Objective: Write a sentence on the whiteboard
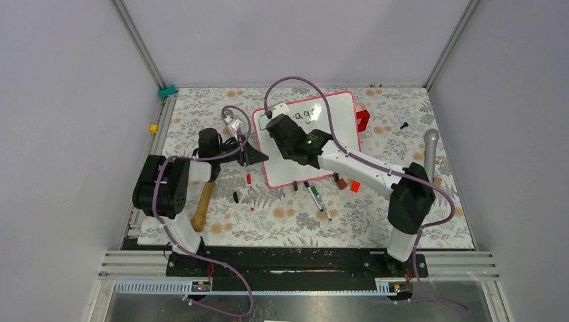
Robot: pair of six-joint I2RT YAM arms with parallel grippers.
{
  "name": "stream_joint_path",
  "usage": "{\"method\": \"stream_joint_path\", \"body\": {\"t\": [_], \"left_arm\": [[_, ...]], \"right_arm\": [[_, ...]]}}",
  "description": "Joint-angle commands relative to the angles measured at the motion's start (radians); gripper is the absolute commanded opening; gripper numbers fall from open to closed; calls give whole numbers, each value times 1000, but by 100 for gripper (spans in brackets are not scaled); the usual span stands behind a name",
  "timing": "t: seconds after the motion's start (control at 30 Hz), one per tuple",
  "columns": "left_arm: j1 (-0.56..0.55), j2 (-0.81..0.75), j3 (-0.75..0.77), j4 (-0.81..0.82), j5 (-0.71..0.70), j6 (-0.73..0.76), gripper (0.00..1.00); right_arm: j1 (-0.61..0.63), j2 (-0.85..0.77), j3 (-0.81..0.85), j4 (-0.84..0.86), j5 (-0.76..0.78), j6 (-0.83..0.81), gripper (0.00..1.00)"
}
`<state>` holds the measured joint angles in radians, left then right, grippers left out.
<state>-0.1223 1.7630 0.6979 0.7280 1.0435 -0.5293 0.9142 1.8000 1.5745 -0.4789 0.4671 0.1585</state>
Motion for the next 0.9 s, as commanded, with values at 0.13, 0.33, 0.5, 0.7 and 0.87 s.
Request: {"method": "stream_joint_path", "body": {"t": [0.13,0.33,0.5,0.7,0.87], "left_arm": [[26,15,-14,21,-33,7,0],[26,15,-13,19,-33,8,0],[26,15,-14,19,-33,8,0],[26,15,-12,20,-33,9,0],[27,15,-12,21,-31,8,0]], "right_arm": [[-8,-32,2,7,13,8,0],[-9,-10,59,-6,28,-11,0],[-11,9,97,-16,28,-23,0],[-13,26,120,-25,29,-25,0],[-15,30,124,-27,31,-30,0]]}}
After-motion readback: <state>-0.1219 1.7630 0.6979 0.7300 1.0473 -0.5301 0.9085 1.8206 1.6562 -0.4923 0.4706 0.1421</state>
